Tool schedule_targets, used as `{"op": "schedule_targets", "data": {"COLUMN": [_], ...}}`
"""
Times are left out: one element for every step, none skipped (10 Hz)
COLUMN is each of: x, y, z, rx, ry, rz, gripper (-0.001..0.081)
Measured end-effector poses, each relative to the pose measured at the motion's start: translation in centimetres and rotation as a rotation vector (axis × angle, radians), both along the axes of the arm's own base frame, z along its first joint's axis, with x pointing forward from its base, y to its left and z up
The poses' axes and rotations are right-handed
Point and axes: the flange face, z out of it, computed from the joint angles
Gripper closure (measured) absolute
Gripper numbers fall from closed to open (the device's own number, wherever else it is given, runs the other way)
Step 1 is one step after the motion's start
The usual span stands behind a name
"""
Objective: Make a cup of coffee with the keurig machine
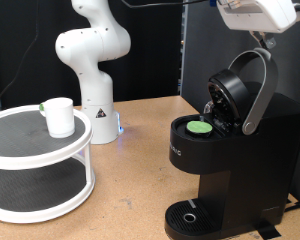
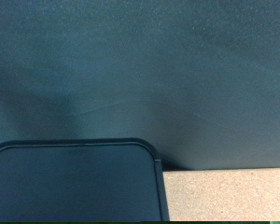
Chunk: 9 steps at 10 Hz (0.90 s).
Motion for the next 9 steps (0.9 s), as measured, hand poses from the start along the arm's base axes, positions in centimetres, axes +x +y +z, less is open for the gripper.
{"op": "schedule_targets", "data": {"x": [-0.01,-0.03,-0.06,-0.10,-0.12,-0.14,-0.18,-0.23,-0.26], "y": [0.04,0.10,0.19,0.31,0.36,0.37,0.39,0.38,0.36], "z": [0.00,0.01,0.02,0.03,0.03,0.02,-0.05,-0.24,-0.57], "rx": [0.004,0.013,0.018,0.020,0.021,0.021,0.020,0.019,0.013], "ry": [0.000,0.002,0.001,0.001,0.002,0.003,0.007,0.011,0.015], "rz": [0.001,0.002,0.005,0.007,0.007,0.008,0.010,0.011,0.013], "gripper": [0.0802,0.0802,0.0802,0.0802,0.0802,0.0802,0.0802,0.0802,0.0802]}}
